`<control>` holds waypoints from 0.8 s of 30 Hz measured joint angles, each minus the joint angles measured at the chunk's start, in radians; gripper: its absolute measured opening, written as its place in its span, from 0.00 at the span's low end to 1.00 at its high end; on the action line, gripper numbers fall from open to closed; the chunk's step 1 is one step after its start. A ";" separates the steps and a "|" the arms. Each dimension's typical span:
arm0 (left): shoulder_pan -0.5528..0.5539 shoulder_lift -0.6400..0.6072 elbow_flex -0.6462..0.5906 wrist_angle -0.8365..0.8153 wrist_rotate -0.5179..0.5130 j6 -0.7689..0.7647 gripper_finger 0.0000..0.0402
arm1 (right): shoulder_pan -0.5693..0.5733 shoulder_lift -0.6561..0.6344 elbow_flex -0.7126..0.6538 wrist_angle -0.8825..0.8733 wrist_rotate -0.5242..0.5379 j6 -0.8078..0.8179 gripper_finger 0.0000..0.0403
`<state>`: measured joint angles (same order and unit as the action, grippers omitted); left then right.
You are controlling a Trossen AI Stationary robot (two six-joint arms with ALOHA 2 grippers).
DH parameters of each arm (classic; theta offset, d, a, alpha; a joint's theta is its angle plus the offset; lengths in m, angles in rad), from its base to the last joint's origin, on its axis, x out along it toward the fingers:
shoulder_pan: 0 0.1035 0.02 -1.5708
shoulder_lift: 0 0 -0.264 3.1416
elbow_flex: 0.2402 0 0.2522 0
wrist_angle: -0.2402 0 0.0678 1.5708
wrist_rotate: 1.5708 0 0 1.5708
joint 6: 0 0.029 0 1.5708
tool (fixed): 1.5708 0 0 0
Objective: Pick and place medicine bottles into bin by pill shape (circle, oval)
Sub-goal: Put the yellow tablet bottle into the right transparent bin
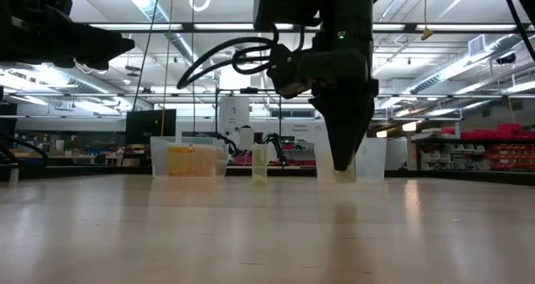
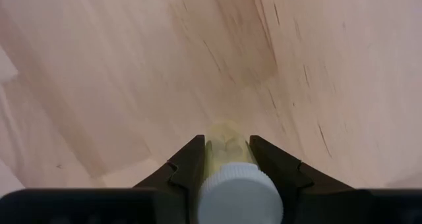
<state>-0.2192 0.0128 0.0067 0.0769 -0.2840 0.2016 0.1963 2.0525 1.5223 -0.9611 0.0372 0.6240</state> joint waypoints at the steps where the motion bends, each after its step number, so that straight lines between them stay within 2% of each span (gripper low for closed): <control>1: 0.000 0.000 0.000 0.000 0.000 0.000 0.43 | 0.000 0.000 0.006 -0.014 0.000 0.000 0.30; 24: 0.000 0.000 0.000 0.000 0.000 0.000 0.43 | -0.052 0.001 0.211 -0.261 0.048 -0.055 0.30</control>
<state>-0.2194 0.0128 0.0070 0.0769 -0.2840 0.2016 0.1445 2.0533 1.7331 -1.2217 0.0852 0.5686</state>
